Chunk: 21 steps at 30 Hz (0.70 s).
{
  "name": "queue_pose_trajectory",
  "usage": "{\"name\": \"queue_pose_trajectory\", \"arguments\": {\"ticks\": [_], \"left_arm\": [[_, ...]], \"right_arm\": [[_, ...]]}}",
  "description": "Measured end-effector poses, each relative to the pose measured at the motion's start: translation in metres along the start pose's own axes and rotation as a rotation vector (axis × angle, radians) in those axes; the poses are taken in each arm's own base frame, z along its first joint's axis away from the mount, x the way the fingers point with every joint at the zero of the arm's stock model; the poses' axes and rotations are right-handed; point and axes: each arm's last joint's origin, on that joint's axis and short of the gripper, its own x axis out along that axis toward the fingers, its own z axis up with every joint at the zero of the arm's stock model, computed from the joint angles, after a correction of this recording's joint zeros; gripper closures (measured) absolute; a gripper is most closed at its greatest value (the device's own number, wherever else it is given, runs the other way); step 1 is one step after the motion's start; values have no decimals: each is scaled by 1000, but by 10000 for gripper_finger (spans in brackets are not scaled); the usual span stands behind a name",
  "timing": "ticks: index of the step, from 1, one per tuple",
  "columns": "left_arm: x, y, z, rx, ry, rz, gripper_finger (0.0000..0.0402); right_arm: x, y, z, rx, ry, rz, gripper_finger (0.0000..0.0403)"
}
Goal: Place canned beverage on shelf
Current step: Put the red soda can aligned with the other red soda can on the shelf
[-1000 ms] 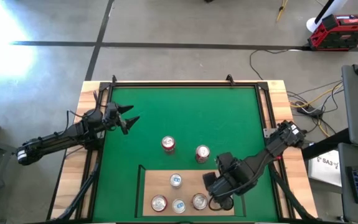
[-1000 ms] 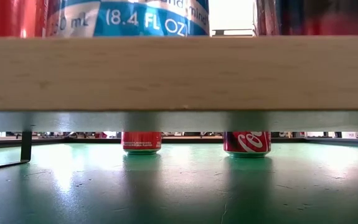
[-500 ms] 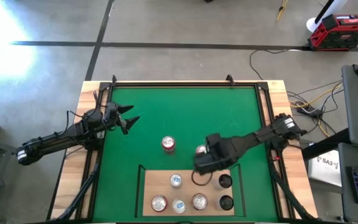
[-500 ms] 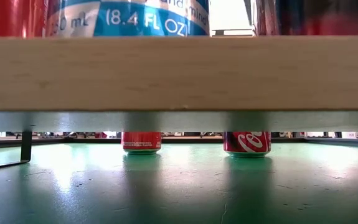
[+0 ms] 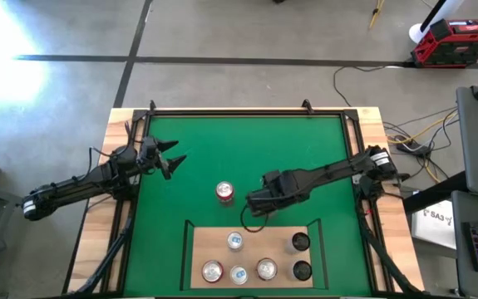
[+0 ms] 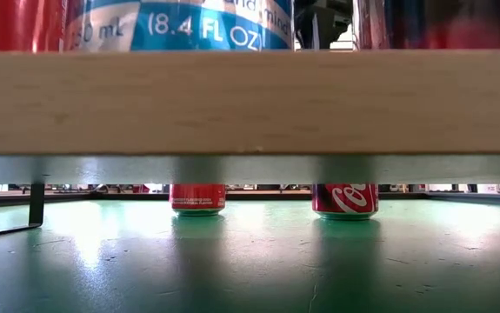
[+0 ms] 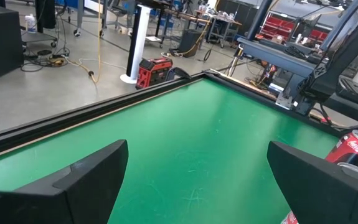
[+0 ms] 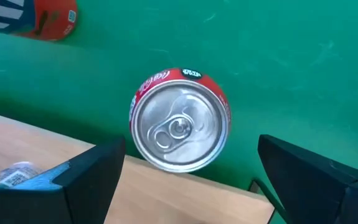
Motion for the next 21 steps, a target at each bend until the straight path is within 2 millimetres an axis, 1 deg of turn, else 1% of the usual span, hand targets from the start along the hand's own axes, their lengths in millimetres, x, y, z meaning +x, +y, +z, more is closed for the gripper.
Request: {"name": "queue_pose_trajectory", "arguments": {"ticks": [5,12,21], "left_arm": [[0,0,0,0,0,1,32],[0,0,0,0,0,1,32],[0,0,0,0,0,0,32]], "right_arm": [[5,1,6,11,0,14,44],[12,2,4,10,9,32,44],[37,0,0,42,52,33,45]]}}
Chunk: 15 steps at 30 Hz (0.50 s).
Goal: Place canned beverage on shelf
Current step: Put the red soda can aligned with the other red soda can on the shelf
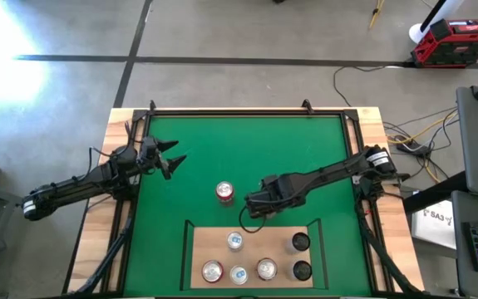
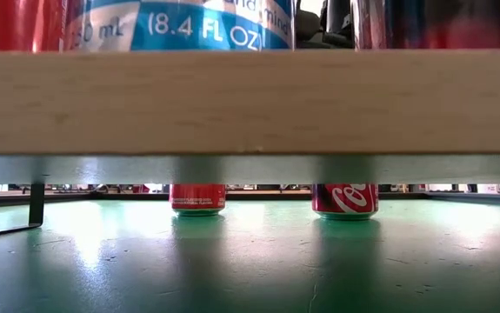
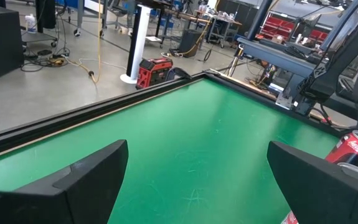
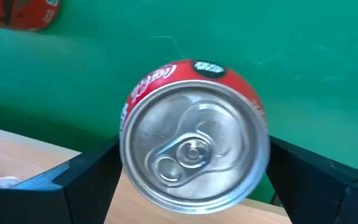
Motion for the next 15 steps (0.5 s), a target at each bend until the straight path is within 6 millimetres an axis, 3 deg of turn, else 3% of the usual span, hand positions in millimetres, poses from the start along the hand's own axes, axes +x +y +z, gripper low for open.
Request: {"name": "queue_pose_trajectory", "arguments": {"ticks": [10,15], "left_arm": [[0,0,0,0,0,0,32],[0,0,0,0,0,0,32]], "right_arm": [[8,1,0,82,-10,29,118],[8,1,0,108,-11,28,119]]}}
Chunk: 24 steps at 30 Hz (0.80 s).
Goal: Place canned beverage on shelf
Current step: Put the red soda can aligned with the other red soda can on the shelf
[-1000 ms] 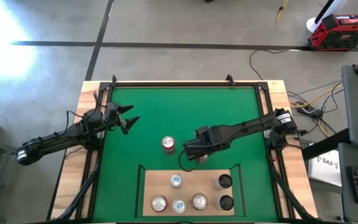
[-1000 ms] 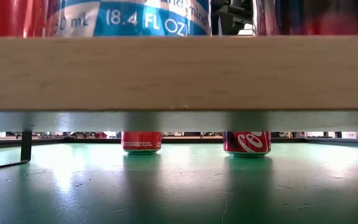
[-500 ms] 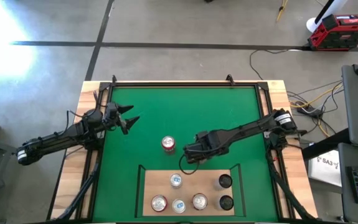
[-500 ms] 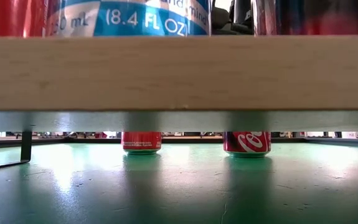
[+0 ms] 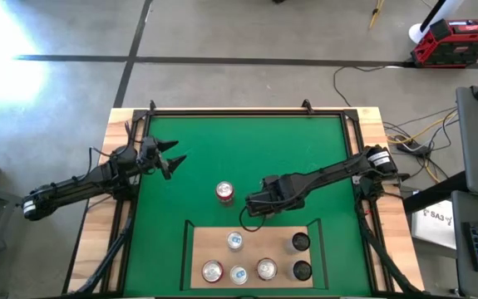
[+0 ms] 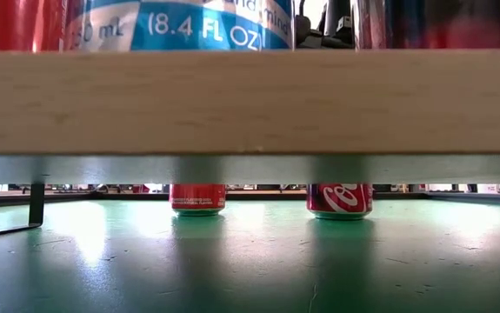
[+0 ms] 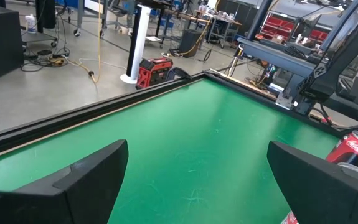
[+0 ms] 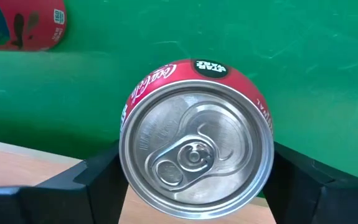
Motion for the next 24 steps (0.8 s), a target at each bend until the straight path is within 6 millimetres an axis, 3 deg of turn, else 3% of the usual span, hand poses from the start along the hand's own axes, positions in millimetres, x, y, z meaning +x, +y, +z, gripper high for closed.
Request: {"name": "queue_pose_trajectory", "arguments": {"ticks": [6,15,20,24], "left_arm": [[0,0,0,0,0,0,32],[0,0,0,0,0,0,32],[0,0,0,0,0,0,32],[0,0,0,0,1,0,32]], "right_arm": [[-13,4,0,-3,11,10,119],[-64,11,-6,-14,107,48,108],[-82,14,-25,-52,152,85,103],[-83,18,-46,-65,166,91,102]]}}
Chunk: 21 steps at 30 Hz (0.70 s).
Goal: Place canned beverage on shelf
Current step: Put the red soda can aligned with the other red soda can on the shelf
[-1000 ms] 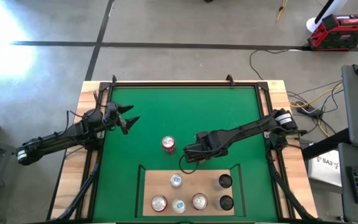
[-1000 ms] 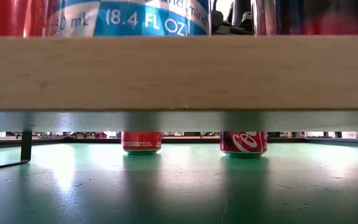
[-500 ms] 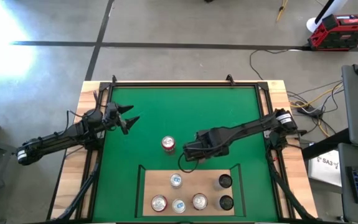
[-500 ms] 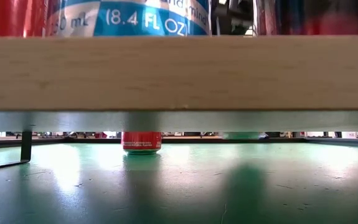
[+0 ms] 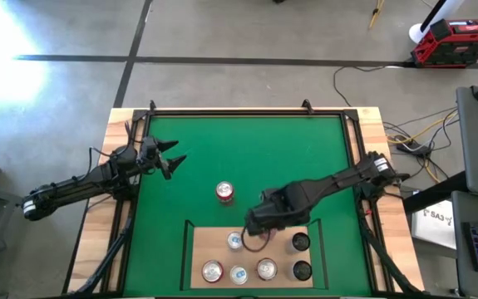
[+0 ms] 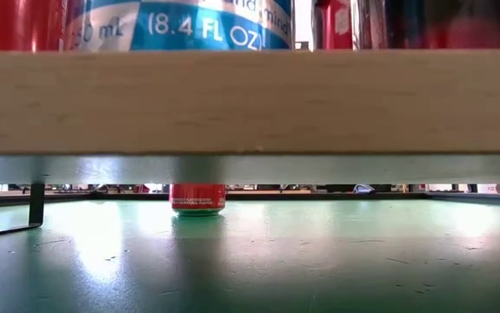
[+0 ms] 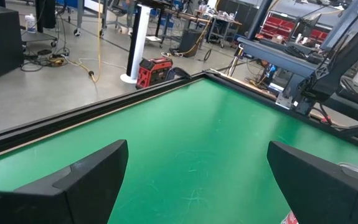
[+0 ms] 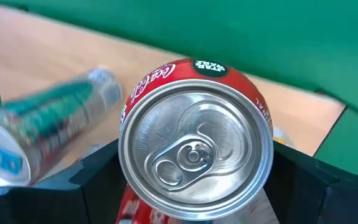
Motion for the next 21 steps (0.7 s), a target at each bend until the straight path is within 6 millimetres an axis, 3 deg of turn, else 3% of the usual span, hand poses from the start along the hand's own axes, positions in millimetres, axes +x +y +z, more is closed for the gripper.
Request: {"name": "queue_pose_trajectory", "arguments": {"ticks": [8,21], "left_arm": [[0,0,0,0,1,0,32],[0,0,0,0,1,0,32]], "right_arm": [[15,13,-27,-47,15,-9,100],[27,28,-36,-45,12,-56,99]]}}
